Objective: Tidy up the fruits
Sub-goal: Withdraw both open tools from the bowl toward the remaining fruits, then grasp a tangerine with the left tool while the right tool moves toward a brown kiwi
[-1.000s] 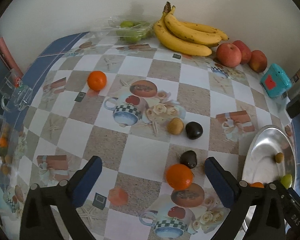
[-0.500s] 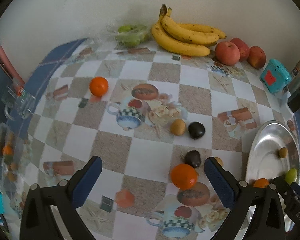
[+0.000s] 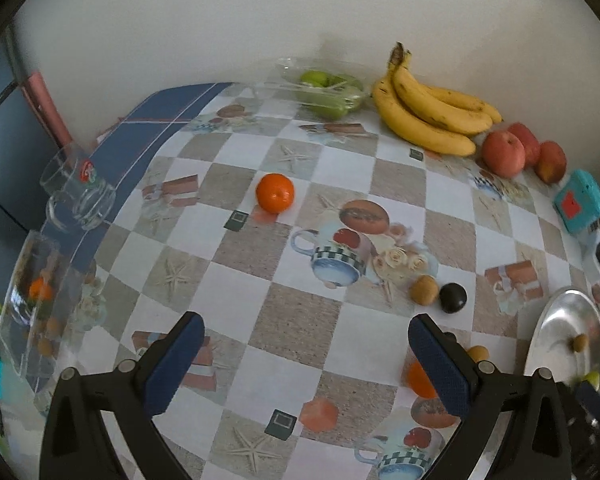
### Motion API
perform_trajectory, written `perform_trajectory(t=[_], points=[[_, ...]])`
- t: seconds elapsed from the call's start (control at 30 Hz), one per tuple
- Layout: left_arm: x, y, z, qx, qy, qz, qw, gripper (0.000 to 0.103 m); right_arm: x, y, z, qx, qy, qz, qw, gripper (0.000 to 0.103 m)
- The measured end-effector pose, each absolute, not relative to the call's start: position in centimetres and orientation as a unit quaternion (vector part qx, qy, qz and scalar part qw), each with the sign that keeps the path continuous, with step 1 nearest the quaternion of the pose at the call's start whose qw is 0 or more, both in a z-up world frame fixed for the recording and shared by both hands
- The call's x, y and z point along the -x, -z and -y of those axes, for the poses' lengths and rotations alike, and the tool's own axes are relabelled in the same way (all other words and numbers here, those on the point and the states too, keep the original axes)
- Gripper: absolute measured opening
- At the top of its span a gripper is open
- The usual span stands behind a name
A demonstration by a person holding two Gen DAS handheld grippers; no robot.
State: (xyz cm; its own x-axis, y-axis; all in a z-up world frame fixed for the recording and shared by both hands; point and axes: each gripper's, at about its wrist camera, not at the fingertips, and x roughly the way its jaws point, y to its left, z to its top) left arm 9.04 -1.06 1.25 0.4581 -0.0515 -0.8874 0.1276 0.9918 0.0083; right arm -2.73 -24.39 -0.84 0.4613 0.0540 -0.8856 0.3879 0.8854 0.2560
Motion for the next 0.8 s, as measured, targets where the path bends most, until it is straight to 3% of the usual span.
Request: perform_trajectory(t=[0.67,0.8], points=[[-9.1,3.4,3.0,0.026,0.097,-0.606,0.789,0.102,1.6,2.2,22.0,-0.169,0.108,-0.542,0.816,0.098],[-8.7,3.9,4.3,0.023,0.121,-0.615,0.779,0.090,1.9,2.3,22.8,-0.177,0.120,-0.544,0.811,0.098]])
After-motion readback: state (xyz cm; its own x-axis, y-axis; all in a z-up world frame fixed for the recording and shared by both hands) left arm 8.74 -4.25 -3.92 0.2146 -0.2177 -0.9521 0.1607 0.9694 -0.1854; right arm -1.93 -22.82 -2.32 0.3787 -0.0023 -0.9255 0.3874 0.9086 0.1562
